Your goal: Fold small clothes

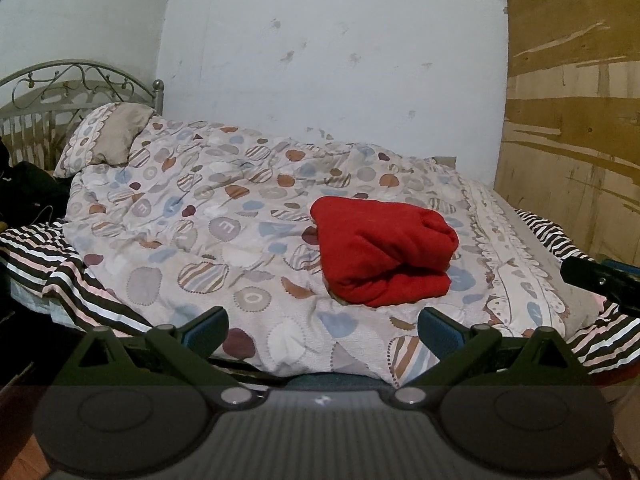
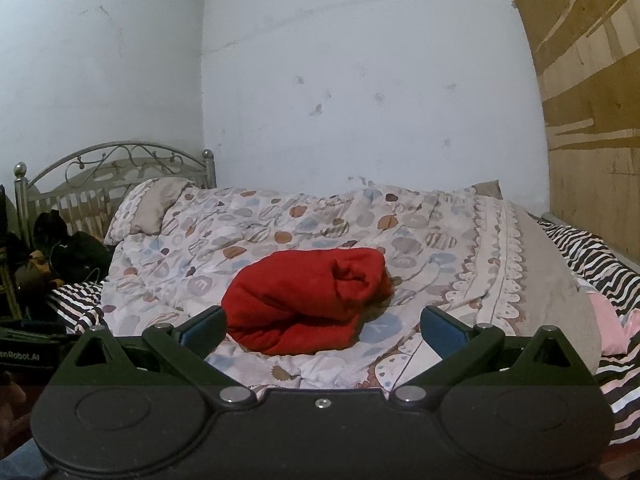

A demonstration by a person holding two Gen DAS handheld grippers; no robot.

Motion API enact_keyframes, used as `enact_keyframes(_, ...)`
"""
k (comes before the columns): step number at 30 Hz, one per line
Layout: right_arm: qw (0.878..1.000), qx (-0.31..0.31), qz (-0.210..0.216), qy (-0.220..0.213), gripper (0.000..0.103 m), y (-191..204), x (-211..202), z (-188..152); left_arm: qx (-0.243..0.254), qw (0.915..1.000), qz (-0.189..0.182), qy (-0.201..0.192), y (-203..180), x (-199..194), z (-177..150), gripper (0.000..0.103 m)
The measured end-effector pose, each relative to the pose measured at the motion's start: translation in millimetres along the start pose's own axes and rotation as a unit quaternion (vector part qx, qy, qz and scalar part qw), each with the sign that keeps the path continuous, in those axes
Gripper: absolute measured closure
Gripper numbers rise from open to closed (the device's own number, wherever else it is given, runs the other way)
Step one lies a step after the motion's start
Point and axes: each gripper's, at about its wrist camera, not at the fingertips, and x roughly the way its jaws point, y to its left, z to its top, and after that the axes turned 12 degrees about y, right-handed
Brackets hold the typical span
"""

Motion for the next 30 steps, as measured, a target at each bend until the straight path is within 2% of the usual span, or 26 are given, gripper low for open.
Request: enact_keyframes(30,1.0,0.003,0.001,0.001,0.0,-1.2,-0.2,1.0,0.005,0.9999,-0.006,0.012,-3.1,3.0,-0.9,0.001)
